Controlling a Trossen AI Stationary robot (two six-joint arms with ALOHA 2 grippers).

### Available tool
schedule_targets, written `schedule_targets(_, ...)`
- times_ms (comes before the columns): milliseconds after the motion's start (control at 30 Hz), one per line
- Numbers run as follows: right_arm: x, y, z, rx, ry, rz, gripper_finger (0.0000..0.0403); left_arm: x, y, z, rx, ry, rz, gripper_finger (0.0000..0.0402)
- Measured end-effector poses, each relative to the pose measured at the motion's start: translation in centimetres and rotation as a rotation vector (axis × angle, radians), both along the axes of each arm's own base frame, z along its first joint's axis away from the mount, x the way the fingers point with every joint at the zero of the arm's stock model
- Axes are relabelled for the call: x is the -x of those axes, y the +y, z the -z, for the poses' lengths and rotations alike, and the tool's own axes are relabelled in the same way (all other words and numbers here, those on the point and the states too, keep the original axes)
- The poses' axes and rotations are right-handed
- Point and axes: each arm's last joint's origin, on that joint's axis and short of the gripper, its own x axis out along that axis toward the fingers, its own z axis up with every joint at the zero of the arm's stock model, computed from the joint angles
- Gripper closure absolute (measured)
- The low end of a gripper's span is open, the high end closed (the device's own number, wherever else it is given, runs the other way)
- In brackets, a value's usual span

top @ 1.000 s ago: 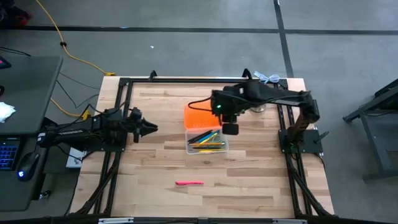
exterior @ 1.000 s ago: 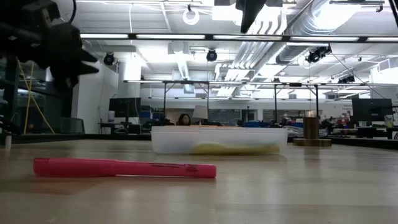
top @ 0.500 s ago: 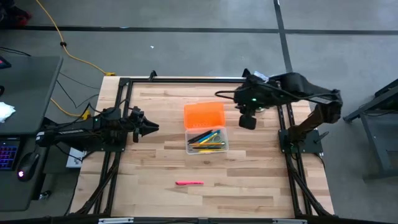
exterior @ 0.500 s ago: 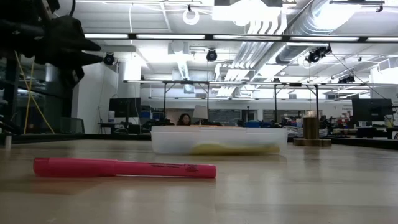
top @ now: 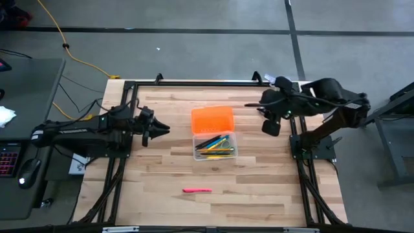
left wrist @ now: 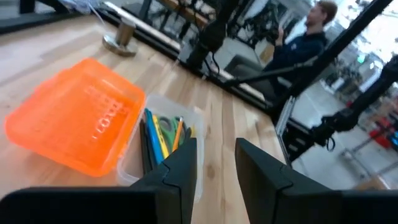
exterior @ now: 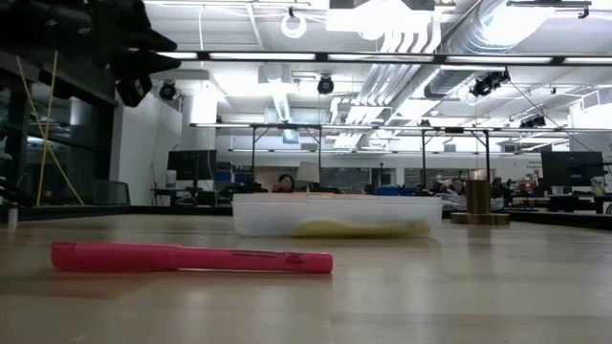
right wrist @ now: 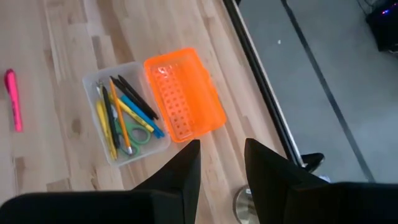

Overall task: Pick & place school supplies into a supply box
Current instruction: Put the pink pen into the orange supply box

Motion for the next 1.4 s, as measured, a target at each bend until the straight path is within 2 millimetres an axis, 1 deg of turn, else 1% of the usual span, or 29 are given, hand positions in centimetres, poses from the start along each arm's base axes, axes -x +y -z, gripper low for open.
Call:
schedule_targets(67,0.4,0.4,0.2,0.007,-0.013,0.002,0.03,-0.6,0.0,-0.4,0.002,0.021,0.022,0.0261)
schedule_targets(133,0.8,0.7,1.2,0.019,-0.016,0.018,0.03,-1.3,0.1,-0.4,-0.003,0.05,0.042,0.0261)
schedule_targets(300,2.0,1.3,4.8,-0.008,-0.071,0.046,0.03,-2.8,0.1,-0.2,0.002,0.107,0.067,0.0261)
schedule_targets(433,3.2,1.5,7.8,-0.055,-0.146,0.062,0.03,-4.0,-0.7,-0.5,-0.01,0.14,0.086,0.0261)
schedule_targets(600,4.6,1.3,10.7,-0.101,-0.258,0.062,0.03,-5.6,-2.2,-1.3,-0.031,0.175,0.104,0.0261)
schedule_targets(867,5.8,1.0,14.7,-0.144,-0.378,0.049,0.03,-8.1,-5.1,-2.0,-0.056,0.239,0.128,0.0261)
schedule_targets(1000,6.1,1.0,16.6,-0.17,-0.442,0.04,0.03,-8.9,-6.3,-1.8,-0.054,0.33,0.131,0.0261)
schedule_targets(1133,6.2,1.1,18.4,-0.221,-0.504,0.014,0.03,-9.7,-7.6,-1.6,-0.058,0.395,0.17,0.0261)
schedule_targets(1400,5.8,1.3,21.3,-0.279,-0.596,-0.019,0.03,-10.8,-10.2,-1.7,-0.059,0.504,0.26,0.0261)
